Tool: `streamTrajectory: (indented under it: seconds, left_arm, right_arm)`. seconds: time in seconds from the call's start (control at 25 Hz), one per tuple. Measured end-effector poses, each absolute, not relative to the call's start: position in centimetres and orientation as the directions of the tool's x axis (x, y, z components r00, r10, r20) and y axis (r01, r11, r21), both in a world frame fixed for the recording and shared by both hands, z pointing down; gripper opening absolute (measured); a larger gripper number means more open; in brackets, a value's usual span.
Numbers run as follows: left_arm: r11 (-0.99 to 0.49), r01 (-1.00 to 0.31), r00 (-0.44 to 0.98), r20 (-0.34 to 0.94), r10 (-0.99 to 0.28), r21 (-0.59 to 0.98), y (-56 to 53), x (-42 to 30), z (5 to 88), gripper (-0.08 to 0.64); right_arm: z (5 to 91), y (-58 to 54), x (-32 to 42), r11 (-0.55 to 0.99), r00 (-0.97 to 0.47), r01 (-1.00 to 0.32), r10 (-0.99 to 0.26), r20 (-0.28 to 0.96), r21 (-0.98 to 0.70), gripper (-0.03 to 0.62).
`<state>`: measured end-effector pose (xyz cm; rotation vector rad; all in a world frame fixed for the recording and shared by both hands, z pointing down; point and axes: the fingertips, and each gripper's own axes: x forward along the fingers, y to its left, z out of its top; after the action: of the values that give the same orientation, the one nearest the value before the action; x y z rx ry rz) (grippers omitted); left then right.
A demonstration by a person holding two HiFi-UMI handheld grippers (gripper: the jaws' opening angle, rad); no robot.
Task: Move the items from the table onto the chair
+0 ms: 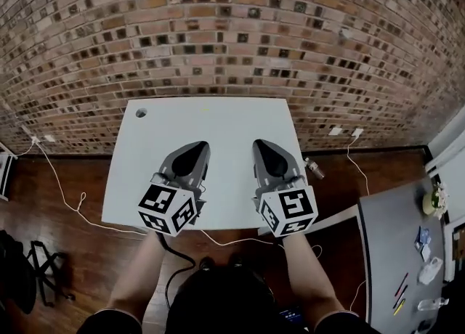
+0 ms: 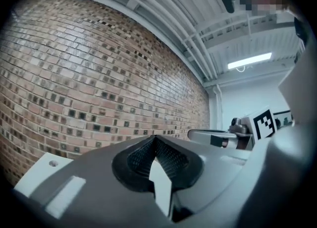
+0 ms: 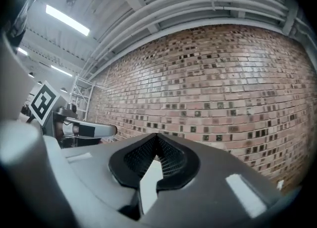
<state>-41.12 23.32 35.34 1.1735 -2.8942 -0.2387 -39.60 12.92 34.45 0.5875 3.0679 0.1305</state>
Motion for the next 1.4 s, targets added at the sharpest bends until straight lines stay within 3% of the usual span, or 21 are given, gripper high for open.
streamTrajectory:
  seconds: [0.52,1.4]
  left_arm:
    - [0.791,-0.599,-0.797,-0.005,-0.603,0.122,25.4,-42.8,36.3,0.012]
    - [0.773,-0.618,-0.782,-0.010,-0.623,0.142,24.8,-43.4,36.6,0.012]
  right_arm:
    - [36.5,16.8,-43.1,0.840,-0.840,0.541,0.539,0.061,0.042,0.002]
    - [36.2,16.9,-43.8,0.841,-0.843,0.537,0.533,0.067,0.062,0.000]
